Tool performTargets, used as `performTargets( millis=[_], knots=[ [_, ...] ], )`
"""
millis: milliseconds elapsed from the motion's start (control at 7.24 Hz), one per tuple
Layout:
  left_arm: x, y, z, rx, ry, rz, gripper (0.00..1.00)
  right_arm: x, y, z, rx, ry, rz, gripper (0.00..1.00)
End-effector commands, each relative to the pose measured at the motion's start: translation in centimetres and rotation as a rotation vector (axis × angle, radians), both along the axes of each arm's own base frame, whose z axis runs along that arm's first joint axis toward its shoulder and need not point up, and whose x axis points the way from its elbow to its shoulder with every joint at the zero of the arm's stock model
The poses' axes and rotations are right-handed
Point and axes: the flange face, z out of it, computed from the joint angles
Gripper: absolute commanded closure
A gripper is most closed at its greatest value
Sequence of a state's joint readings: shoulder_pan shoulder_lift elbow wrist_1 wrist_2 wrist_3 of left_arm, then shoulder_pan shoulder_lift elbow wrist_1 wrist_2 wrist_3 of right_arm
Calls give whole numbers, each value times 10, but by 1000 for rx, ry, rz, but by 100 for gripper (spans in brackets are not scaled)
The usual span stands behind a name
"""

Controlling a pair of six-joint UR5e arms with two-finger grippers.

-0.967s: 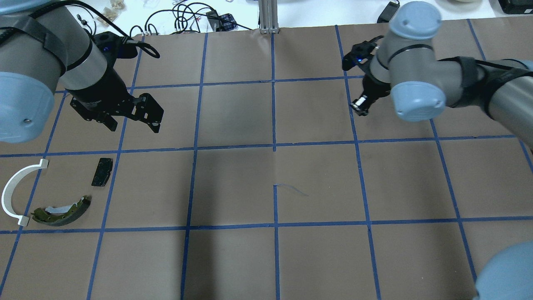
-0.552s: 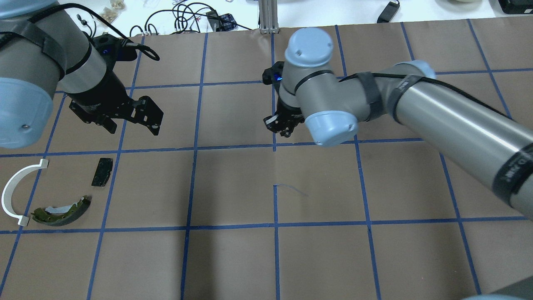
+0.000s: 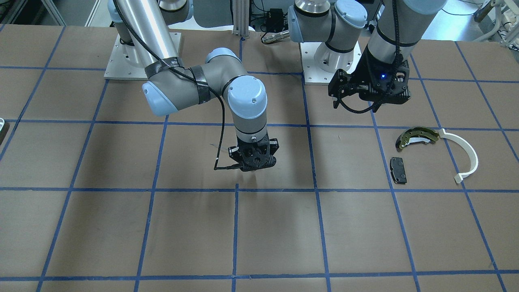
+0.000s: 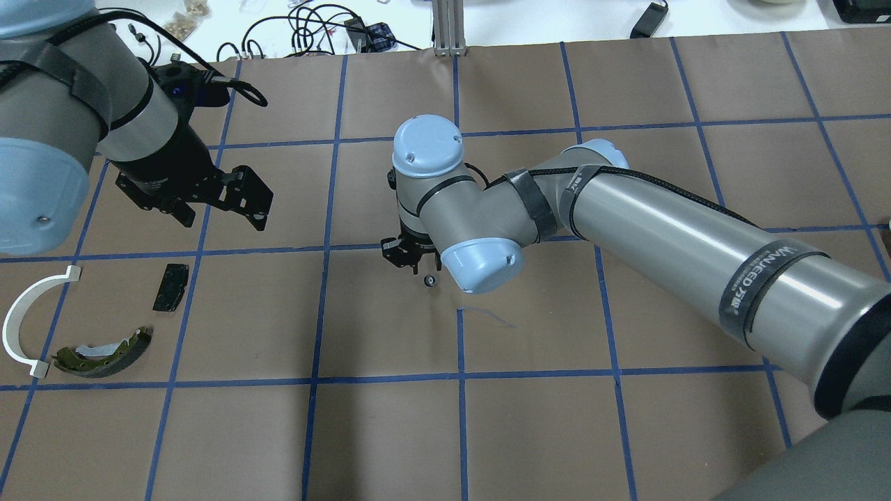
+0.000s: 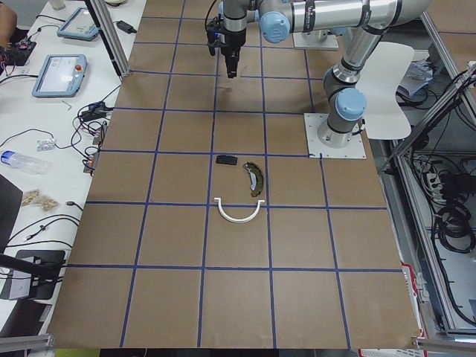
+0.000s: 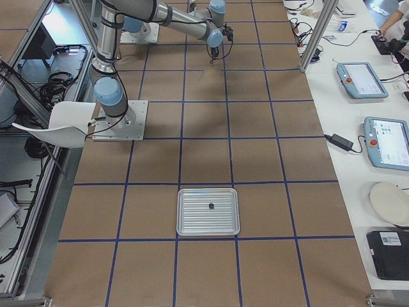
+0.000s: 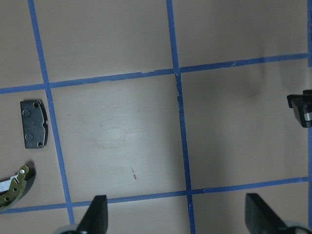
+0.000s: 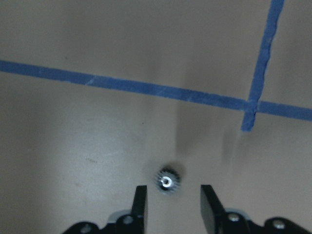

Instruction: Place bearing gear from tray to pile

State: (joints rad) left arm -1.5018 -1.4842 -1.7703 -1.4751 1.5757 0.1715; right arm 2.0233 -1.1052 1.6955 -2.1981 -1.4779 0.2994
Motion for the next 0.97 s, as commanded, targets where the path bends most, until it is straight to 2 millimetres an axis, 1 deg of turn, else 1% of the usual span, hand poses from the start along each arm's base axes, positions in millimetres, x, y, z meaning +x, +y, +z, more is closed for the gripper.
performTargets(
  millis=[0,138,276,414,552,690,829],
  knots=[
    [1,-3,-6,12,-7,1,0,-59,-41,21,-29,-1,-49,0],
    [1,-7,-11,9,5,4,0,-113,-56,49,-35,30,-28,0],
    [-4,-12,-27,7,10,-3,0,-175,-62,77,-3,74,-8,0],
    [-17,-5,-47,31,10,-15,0,-238,-72,93,12,76,-27,0],
    [-48,-6,-64,-15,16,-66,0,-299,-73,105,42,66,-68,0],
    [-81,-1,-92,-24,17,-83,0,-364,-66,133,27,109,-142,0],
    [-105,-6,-115,-66,23,-91,0,-444,-60,143,25,149,-167,0]
  ],
)
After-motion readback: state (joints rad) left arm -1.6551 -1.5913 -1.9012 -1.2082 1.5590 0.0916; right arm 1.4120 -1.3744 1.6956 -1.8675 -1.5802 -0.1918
